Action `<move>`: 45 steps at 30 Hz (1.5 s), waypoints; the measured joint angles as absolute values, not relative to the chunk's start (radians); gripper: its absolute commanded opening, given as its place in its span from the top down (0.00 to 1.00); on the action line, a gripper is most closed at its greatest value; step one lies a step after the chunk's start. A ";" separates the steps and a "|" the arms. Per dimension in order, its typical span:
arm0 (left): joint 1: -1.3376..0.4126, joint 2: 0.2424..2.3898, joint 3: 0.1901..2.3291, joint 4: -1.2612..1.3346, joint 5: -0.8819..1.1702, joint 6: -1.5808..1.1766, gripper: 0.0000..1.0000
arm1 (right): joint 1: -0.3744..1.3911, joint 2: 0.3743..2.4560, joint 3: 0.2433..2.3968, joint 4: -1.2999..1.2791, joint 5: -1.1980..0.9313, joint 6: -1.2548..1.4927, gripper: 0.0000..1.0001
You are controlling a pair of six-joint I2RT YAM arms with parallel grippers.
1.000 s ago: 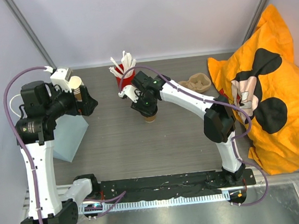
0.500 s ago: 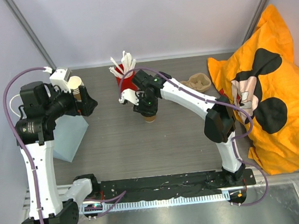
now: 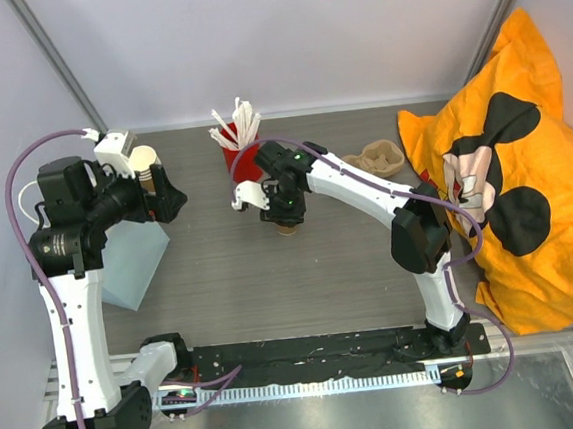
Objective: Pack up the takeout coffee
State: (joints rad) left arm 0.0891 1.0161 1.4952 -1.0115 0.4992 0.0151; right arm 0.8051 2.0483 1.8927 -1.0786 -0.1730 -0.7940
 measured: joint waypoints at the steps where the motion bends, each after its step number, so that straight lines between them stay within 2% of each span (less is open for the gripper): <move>1: 0.091 1.016 1.495 -1.011 0.500 0.015 0.00 | 0.805 2.048 1.892 -1.079 -0.173 -0.799 0.64; 8: 0.097 1.016 1.495 -1.011 0.507 0.010 0.00 | 0.805 2.048 1.887 -1.077 -0.175 -0.819 0.70; 10: 0.099 1.016 1.495 -1.011 0.511 0.010 0.00 | 0.805 2.048 1.887 -1.076 -0.174 -0.824 0.78; 16: 0.102 1.016 1.495 -1.011 0.519 0.010 0.00 | 0.805 2.048 1.887 -1.074 -0.174 -0.838 0.89; 27: 0.105 1.016 1.500 -1.015 0.520 0.010 0.00 | 0.805 2.048 1.889 -1.091 -0.171 -0.836 0.96; 32: 0.106 1.028 1.586 -1.039 0.493 0.025 0.00 | 0.805 2.051 1.920 -1.102 -0.162 -0.804 0.97; 37: 0.107 1.028 1.699 -1.061 0.411 0.083 0.00 | 0.790 2.056 1.988 -1.119 -0.178 -0.725 0.99; 45: 0.107 1.043 1.763 -1.139 0.221 0.279 0.00 | 0.755 2.042 2.021 -1.134 -0.204 -0.587 0.99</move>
